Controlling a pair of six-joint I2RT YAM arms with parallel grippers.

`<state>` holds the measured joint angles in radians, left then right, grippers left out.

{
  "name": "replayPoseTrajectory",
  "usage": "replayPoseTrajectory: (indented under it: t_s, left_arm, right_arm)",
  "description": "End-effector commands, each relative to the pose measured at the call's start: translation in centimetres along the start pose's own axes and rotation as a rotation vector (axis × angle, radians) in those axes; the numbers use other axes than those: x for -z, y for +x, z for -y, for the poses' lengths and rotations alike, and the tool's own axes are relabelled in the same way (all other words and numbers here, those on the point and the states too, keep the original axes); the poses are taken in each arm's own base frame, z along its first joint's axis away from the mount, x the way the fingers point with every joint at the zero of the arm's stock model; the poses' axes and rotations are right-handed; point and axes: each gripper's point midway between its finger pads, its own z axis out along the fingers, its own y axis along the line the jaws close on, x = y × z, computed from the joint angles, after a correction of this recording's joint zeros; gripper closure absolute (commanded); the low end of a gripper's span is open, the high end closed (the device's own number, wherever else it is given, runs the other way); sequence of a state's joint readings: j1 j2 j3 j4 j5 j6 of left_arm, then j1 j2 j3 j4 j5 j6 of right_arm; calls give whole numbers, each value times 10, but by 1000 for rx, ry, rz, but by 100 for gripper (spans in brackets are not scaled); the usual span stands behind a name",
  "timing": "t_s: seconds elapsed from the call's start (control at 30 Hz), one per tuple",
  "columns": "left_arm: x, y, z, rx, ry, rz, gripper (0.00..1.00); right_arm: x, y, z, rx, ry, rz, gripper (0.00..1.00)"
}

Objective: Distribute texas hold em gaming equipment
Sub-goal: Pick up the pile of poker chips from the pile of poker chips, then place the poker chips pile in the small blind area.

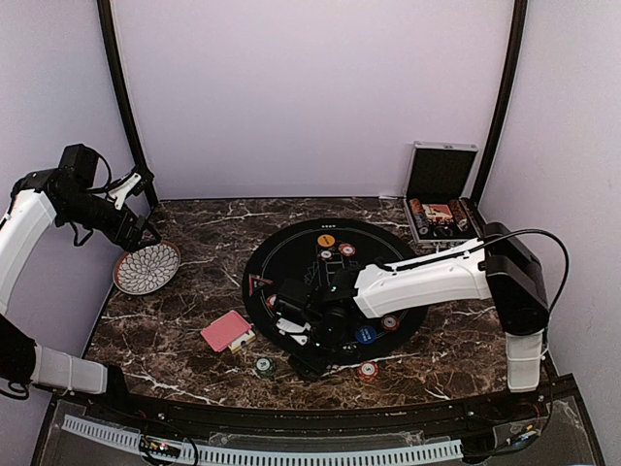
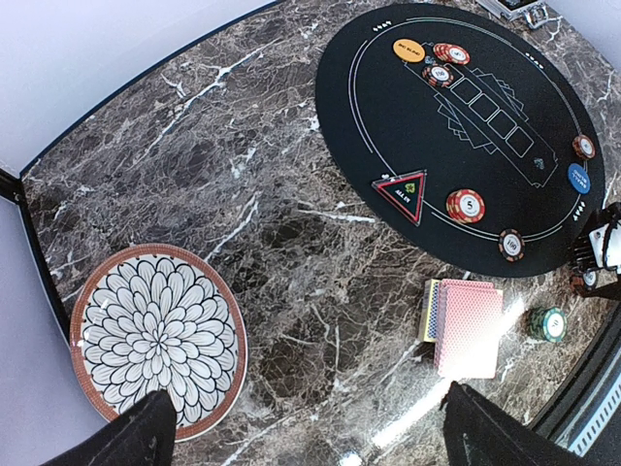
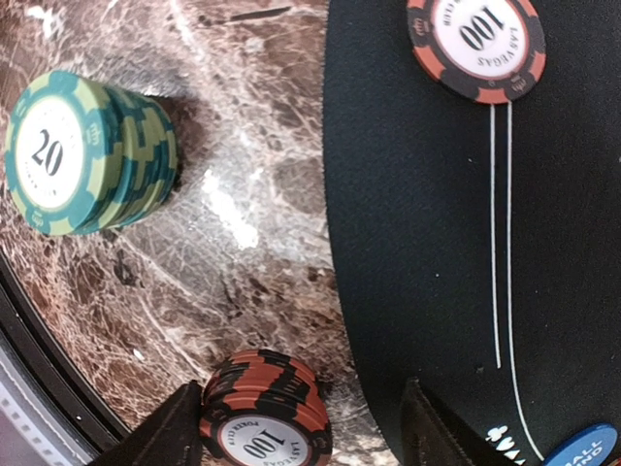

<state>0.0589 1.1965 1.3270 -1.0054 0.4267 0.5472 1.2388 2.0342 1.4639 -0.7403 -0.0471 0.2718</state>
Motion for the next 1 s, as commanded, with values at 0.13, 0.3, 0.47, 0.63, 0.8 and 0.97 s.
replayPoseTrajectory:
  t_s: [0.13, 0.3, 0.47, 0.63, 0.8, 0.97]
  left_arm:
    - [6, 1, 5, -10, 7, -5, 1]
    - [6, 1, 4, -11, 4, -5, 1]
    - [6, 1, 4, -13, 3, -6, 1]
    - [6, 1, 4, -14, 2, -7, 1]
    - [6, 1, 4, -13, 2, -5, 1]
    - [7, 0, 5, -14, 4, -2, 1]
  right_arm:
    - [7, -9, -7, 13, 4, 31, 47]
    - [11, -11, -11, 13, -3, 35, 62]
    - [20, -14, -13, 7, -7, 44, 68]
    - [37, -18, -18, 1, -29, 66, 75]
    - [49, -17, -19, -20, -51, 82, 79]
    - [51, -20, 10, -89, 2, 94, 82]
